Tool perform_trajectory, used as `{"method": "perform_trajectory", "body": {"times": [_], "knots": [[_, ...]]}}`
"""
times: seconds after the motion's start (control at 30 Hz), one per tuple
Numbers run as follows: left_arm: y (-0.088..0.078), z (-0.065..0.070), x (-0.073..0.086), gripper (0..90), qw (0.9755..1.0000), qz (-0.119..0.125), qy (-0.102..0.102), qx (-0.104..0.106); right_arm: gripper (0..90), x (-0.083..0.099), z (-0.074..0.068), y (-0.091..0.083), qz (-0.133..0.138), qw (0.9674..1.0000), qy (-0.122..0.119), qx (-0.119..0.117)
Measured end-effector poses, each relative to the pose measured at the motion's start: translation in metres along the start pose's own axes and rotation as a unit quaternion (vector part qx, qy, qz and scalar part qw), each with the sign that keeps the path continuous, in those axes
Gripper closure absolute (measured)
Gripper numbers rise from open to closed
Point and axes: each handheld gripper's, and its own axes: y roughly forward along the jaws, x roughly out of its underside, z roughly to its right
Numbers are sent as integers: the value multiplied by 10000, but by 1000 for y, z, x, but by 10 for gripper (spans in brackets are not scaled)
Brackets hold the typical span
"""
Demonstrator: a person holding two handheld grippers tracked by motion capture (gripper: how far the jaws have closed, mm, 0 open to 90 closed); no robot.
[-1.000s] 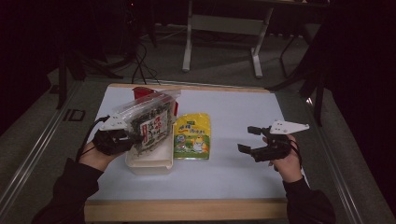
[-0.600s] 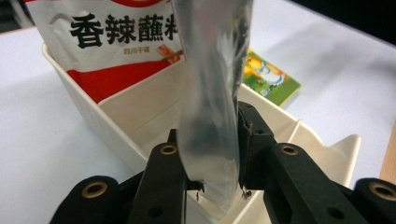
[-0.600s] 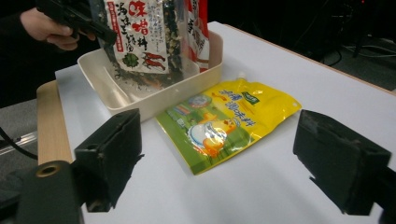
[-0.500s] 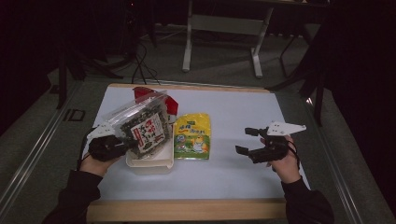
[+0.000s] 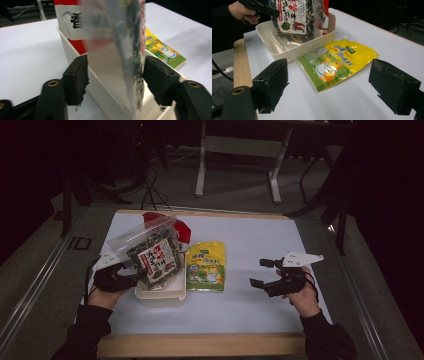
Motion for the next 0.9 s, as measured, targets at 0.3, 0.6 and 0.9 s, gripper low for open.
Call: {"method": "perform_trajectory", "body": {"times": [0.3,0.6,0.9], "knots": [[-7,11,-1,121,9999,69,-6,-151,146,2,1,1,21,10000,97,3],[-29,27,0,18,9986,497,-33,-203,153,4,3,2,37,9999,103,88],[-58,59,7,18,9973,694,175,-169,110,8,10,10,-328,9974,167,613]]}}
